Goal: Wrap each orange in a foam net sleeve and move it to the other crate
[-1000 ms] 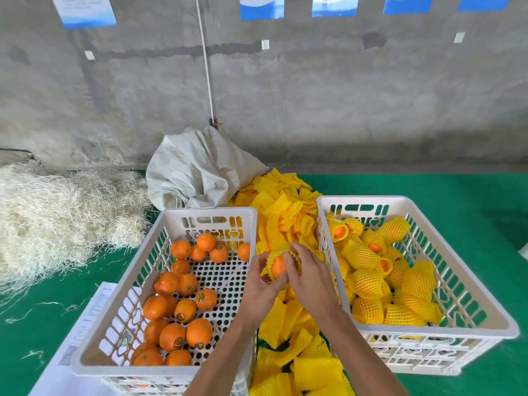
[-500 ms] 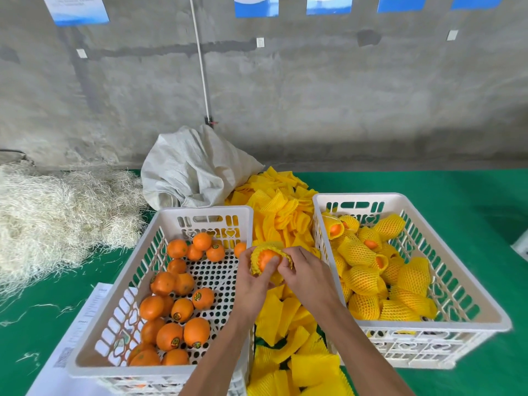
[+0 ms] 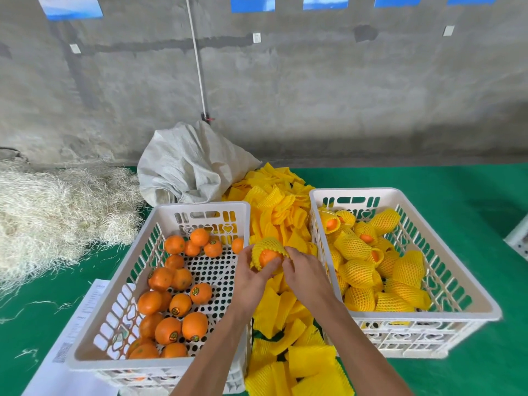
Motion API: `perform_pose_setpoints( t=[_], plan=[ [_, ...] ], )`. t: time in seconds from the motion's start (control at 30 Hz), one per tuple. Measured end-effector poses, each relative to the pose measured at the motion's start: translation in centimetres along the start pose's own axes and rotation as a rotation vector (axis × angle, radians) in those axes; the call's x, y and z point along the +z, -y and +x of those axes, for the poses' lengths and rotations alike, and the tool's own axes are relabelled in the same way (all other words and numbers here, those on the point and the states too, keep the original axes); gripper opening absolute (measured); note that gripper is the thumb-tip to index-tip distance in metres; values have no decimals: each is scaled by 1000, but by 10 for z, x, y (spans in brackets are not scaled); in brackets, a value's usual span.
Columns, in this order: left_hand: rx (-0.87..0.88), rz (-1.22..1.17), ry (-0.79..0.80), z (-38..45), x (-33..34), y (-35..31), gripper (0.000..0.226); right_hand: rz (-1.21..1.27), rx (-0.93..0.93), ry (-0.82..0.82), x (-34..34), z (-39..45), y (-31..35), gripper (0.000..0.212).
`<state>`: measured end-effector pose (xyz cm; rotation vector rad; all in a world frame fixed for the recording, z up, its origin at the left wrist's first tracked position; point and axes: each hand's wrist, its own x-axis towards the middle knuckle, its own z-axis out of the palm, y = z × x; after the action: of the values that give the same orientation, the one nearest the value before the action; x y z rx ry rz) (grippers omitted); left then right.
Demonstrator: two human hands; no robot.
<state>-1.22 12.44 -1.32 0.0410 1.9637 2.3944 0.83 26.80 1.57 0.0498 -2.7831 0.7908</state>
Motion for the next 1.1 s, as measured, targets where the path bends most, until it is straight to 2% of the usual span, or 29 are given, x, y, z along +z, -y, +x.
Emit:
perform_pose_setpoints(
  t=[0.1,0.17,0.23,0.3,0.4,0.47,0.57,0.7,0.8,0.87,0.93,1.1],
  plan=[
    [34,24,-72,1,2,3,59,140,8,-33,1,-10,2,40],
    [127,133,-72,-1,4,4,57,258,82,-56,2,-16,0,43],
    [187,213,-7,-2,5,5,56,364,228,14,2,-18,-4,56],
    [194,255,74,-3,5,7,60,428,339,117,4,-21,-7,77],
    [183,248,181,-3,3,11,64,471,391,89,7,-23,-10,104],
    [171,242,240,-6,6,9,68,445,382,-2,6,-25,-14,102],
    [180,271,271,-11,7,6,70,226,305,-203,-3,-29,-29,87],
    [240,292,77,-9,-14,2,35,113,305,-415,-18,-28,-56,76],
    [221,372,-64,-2,-40,-2,21,37,353,-448,-23,-28,-74,68],
    [164,475,-134,4,-60,-3,18,15,346,-429,-21,-28,-77,63],
    [26,653,-111,14,-85,-1,21,2,309,-397,-17,-28,-75,58],
    [-663,1077,311,16,-142,15,37,-84,124,-170,9,-29,-56,51]
  ],
)
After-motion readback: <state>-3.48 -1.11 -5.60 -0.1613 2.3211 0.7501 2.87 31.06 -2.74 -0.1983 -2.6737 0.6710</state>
